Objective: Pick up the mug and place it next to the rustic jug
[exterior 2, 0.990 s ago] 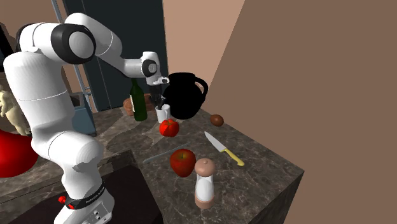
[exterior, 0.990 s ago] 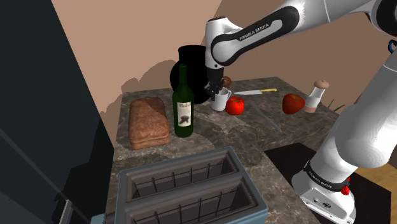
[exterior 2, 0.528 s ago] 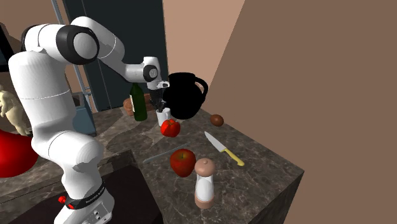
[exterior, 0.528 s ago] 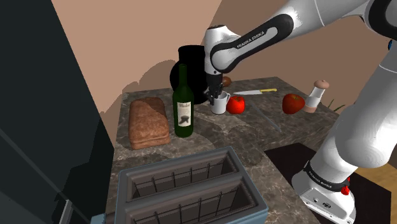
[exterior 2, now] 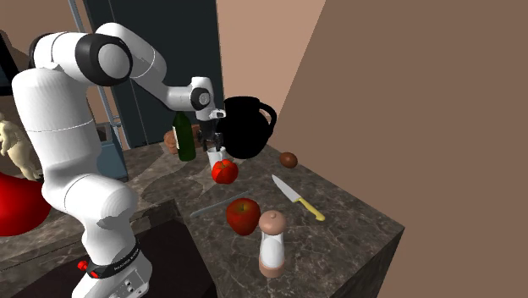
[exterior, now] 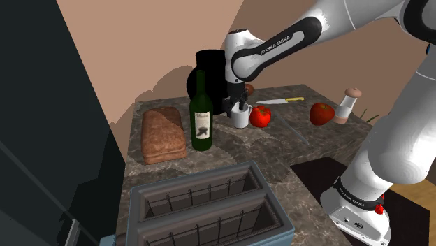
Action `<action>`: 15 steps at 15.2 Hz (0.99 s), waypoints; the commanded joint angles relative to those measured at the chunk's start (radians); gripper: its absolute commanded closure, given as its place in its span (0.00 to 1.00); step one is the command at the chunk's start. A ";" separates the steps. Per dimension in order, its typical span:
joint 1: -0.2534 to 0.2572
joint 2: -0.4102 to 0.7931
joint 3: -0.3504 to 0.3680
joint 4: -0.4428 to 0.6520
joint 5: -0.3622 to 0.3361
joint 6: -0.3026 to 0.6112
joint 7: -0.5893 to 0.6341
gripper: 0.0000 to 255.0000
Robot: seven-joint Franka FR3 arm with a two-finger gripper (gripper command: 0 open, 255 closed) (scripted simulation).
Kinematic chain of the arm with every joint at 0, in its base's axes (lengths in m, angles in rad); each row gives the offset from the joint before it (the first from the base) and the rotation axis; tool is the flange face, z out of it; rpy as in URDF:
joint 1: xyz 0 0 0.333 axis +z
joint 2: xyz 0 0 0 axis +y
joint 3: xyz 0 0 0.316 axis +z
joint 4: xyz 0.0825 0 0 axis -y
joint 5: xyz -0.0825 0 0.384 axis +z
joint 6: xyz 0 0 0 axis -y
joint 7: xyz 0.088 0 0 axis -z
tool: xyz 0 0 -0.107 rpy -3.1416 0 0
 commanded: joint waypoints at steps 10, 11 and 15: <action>0.003 -0.046 0.003 0.082 0.008 -0.129 -0.006 0.00; 0.003 -0.046 0.003 0.082 0.008 -0.129 -0.006 0.00; 0.003 -0.046 0.003 0.082 0.008 -0.129 -0.006 0.00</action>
